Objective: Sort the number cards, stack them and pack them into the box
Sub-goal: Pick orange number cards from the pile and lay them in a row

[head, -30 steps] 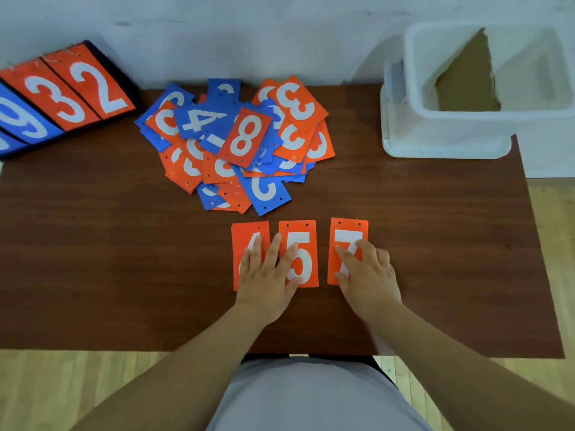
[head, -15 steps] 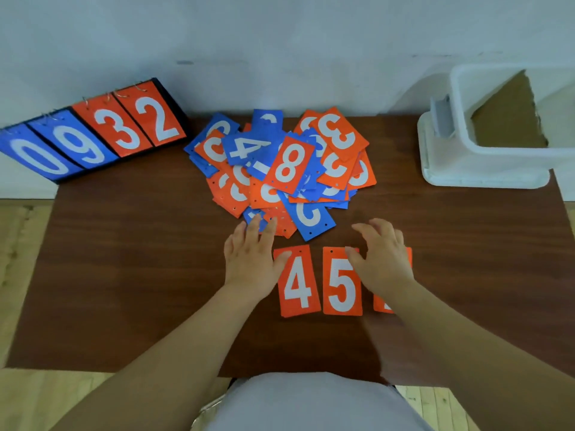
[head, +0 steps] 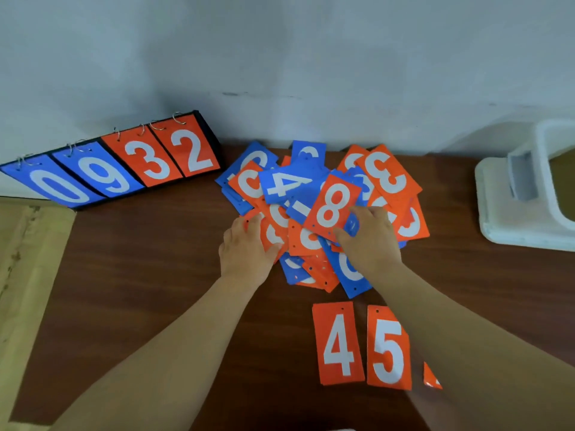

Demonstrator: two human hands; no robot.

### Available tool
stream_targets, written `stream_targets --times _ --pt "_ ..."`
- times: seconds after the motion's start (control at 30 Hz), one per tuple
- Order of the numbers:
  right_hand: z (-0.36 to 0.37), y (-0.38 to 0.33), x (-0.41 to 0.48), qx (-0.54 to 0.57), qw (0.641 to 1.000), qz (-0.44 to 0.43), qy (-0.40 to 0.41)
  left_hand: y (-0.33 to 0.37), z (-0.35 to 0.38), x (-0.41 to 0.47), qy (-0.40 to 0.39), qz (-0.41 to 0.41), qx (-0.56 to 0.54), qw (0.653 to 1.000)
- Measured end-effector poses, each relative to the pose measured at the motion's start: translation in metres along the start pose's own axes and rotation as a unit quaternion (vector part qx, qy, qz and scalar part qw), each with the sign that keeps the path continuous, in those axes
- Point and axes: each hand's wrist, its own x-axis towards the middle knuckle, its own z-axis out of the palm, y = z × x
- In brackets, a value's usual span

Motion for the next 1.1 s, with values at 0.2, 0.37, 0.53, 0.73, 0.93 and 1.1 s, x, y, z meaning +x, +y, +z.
stream_targets --times 0.2,0.37,0.53,0.73,0.93,1.1 --pt "0.034 -0.033 0.036 -0.082 0.994 0.069 -0.012 0.003 0.012 0.011 0.017 -0.021 -0.065 0.997" --pt "0.036 -0.026 0.042 0.008 0.995 0.097 0.007 0.002 0.009 0.015 0.023 -0.061 -0.121 0.991" --pt "0.024 -0.013 0.039 0.085 0.992 0.088 0.024 -0.006 0.007 0.007 0.072 -0.027 -0.107 0.991" --pt "0.002 0.004 0.019 0.087 0.992 0.074 0.052 -0.012 -0.003 -0.008 0.063 -0.069 -0.187 0.978" --pt "-0.014 0.013 -0.007 0.105 0.989 0.092 0.049 -0.036 -0.014 -0.033 0.106 -0.147 -0.197 0.964" --pt "-0.012 0.010 -0.038 0.133 0.988 0.071 0.039 -0.057 -0.026 -0.059 0.146 -0.201 -0.264 0.932"
